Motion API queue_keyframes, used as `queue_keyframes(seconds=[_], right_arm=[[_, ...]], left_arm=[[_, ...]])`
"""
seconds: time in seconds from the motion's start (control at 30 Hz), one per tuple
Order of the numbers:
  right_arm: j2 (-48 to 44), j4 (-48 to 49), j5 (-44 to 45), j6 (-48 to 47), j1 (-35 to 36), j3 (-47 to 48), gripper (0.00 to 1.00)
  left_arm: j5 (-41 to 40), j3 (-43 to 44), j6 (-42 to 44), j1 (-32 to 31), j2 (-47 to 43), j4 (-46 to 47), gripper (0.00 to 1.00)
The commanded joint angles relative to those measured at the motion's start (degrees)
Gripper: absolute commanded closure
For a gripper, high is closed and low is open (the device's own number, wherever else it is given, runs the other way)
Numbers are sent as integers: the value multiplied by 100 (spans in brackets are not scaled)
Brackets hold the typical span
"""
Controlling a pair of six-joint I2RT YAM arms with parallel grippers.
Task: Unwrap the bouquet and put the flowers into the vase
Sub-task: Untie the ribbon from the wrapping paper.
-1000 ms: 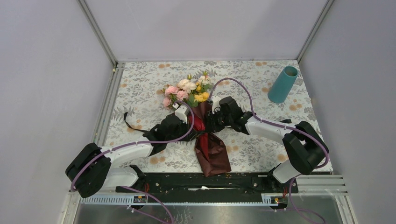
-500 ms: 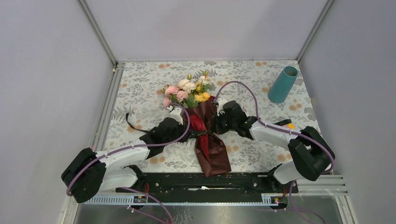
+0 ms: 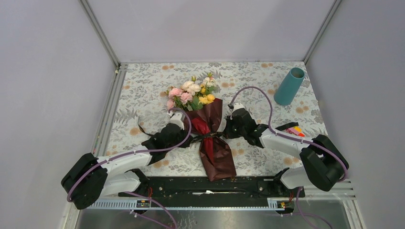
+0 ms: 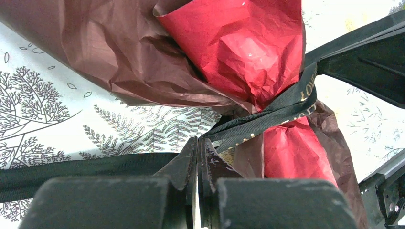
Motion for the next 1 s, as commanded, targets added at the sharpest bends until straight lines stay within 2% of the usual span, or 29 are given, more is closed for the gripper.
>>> queue_keyframes(seconds=[0.0, 0.13, 0.17, 0.2, 0.23, 0.27, 0.3, 0.33, 0.4, 0.5, 0.67, 0.97], right_arm=[[-112, -71, 337, 331, -23, -66, 100], [-218, -64, 337, 411, -29, -95, 99], [-305, -62, 323, 396, -29, -99, 95], [-384, -67, 313, 381, -28, -120, 90], [-484, -86, 327, 362, -30, -121, 82], [-593, -138, 371, 327, -30, -113, 73], [-729, -228, 441, 290, -26, -94, 66], [-860, -320, 521, 244, -27, -78, 61], [-1150, -456, 679, 136, -34, -62, 51], [-1599, -643, 725, -43, -42, -126, 39], [-2198, -1074, 1255, 17, -115, -207, 29], [-2802, -1217, 1067, 95, -777, -618, 27]], left_arm=[[-253, -60, -190, 24, -134, 26, 100], [-309, -62, -201, 24, -220, -105, 100], [-288, -60, -124, 18, -285, -124, 97], [-261, -53, -3, 23, -356, -129, 88], [-264, -45, 146, 20, -462, -161, 75], [-316, -24, 271, 20, -594, -235, 56], [-364, 14, 453, 16, -737, -304, 43], [-389, 64, 669, 15, -887, -374, 35], [-354, 238, 1074, 16, -1113, -461, 26], [-62, 560, 1697, 18, -1148, -522, 21], [683, 1141, 2372, -138, -545, -498, 21], [513, 2181, 3100, -741, 644, -641, 18]])
